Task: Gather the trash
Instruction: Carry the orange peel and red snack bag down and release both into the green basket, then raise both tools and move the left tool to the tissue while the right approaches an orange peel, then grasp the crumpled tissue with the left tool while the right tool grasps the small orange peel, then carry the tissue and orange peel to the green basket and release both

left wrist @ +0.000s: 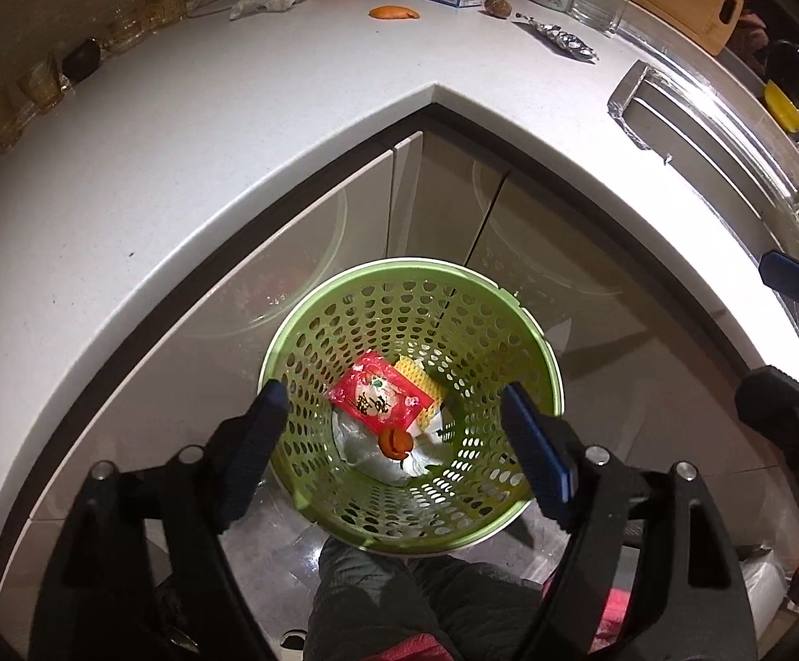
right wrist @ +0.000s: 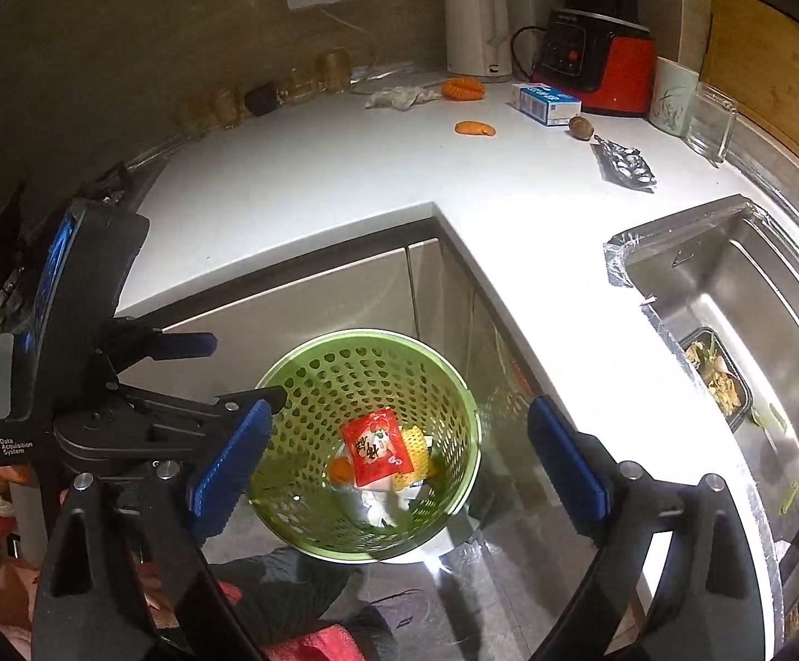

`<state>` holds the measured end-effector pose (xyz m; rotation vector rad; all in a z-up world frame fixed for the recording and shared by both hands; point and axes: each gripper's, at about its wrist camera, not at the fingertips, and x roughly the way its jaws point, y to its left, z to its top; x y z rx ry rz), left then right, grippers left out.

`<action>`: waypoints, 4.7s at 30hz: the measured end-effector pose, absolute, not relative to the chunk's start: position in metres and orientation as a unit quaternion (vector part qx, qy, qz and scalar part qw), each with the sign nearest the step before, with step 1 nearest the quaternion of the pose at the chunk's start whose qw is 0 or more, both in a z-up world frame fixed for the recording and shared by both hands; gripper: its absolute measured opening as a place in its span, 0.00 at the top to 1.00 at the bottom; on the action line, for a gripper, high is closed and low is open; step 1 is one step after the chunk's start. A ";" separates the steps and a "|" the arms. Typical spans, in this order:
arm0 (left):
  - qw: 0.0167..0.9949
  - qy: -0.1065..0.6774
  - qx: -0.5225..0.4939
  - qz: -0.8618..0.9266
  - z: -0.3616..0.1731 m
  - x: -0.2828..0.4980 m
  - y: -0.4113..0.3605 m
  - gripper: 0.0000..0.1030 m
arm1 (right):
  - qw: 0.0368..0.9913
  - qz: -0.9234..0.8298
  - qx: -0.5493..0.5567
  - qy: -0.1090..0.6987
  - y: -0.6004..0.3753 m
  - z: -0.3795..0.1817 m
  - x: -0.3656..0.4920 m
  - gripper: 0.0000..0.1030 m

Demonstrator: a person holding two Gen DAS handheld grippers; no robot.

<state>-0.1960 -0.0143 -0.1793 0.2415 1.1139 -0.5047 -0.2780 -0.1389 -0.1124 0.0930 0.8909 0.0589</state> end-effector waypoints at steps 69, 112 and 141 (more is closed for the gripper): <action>0.856 0.478 0.068 -0.186 -0.173 0.279 -0.067 0.08 | 0.886 -0.108 0.105 0.438 -0.223 -0.165 0.125 0.05; 0.866 0.448 0.072 -0.209 -0.159 0.270 -0.062 0.93 | 0.890 -0.125 0.131 0.418 -0.233 -0.150 0.107 0.82; 0.841 0.418 0.090 -0.332 -0.079 -0.008 0.016 0.93 | 0.903 -0.006 0.087 0.421 -0.150 -0.096 -0.113 0.82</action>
